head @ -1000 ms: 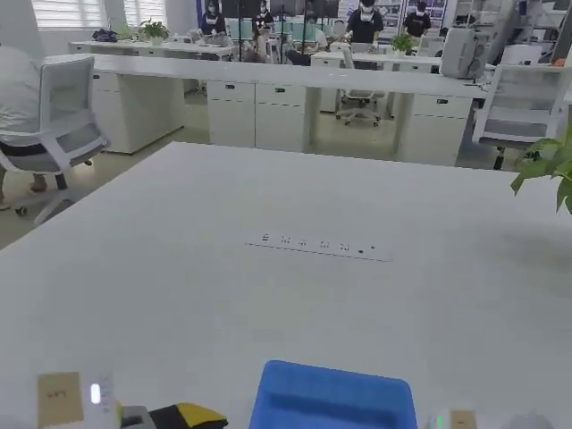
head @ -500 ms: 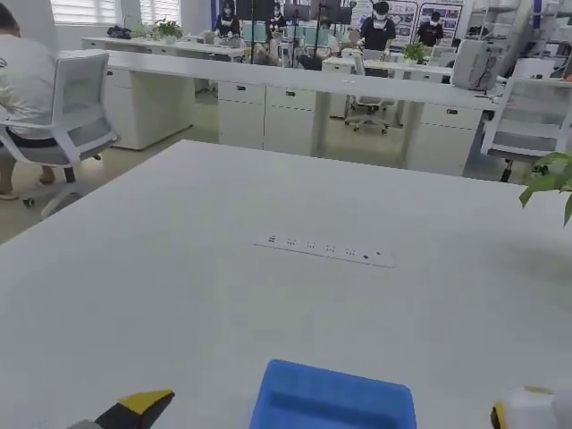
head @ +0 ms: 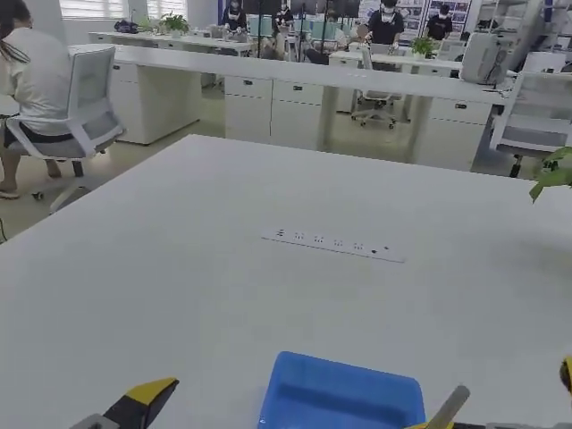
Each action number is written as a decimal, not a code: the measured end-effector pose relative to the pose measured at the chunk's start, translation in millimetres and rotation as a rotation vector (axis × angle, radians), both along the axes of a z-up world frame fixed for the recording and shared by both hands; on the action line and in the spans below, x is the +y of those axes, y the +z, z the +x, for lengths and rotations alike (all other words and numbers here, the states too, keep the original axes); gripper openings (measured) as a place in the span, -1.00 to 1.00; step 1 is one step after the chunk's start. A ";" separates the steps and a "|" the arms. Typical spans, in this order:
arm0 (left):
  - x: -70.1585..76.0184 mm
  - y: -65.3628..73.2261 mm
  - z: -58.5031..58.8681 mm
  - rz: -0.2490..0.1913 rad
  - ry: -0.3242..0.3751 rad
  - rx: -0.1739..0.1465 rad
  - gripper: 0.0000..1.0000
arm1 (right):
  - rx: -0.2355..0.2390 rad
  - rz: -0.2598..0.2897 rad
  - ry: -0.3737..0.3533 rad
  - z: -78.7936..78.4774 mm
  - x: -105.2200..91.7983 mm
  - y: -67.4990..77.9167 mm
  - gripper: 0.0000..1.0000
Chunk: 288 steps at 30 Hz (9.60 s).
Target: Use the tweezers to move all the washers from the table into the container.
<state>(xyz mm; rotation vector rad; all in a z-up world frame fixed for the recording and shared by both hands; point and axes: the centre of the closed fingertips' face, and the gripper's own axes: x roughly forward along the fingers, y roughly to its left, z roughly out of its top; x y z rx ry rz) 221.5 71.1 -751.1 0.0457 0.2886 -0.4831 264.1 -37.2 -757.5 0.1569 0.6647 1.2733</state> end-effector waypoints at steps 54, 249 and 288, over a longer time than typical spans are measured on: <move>8.7 -5.0 -1.4 0.001 0.029 0.035 0.78 | -0.212 -0.181 -0.108 54.4 -3.7 -40.3 -0.93; 5.6 -15.9 -6.7 0.048 -0.025 0.078 0.61 | -0.405 -0.472 0.279 -79.5 3.9 -72.4 -0.98; 6.3 -23.8 -7.3 0.061 -0.034 0.103 0.57 | -0.196 -0.250 0.074 -51.5 8.1 -68.8 -0.93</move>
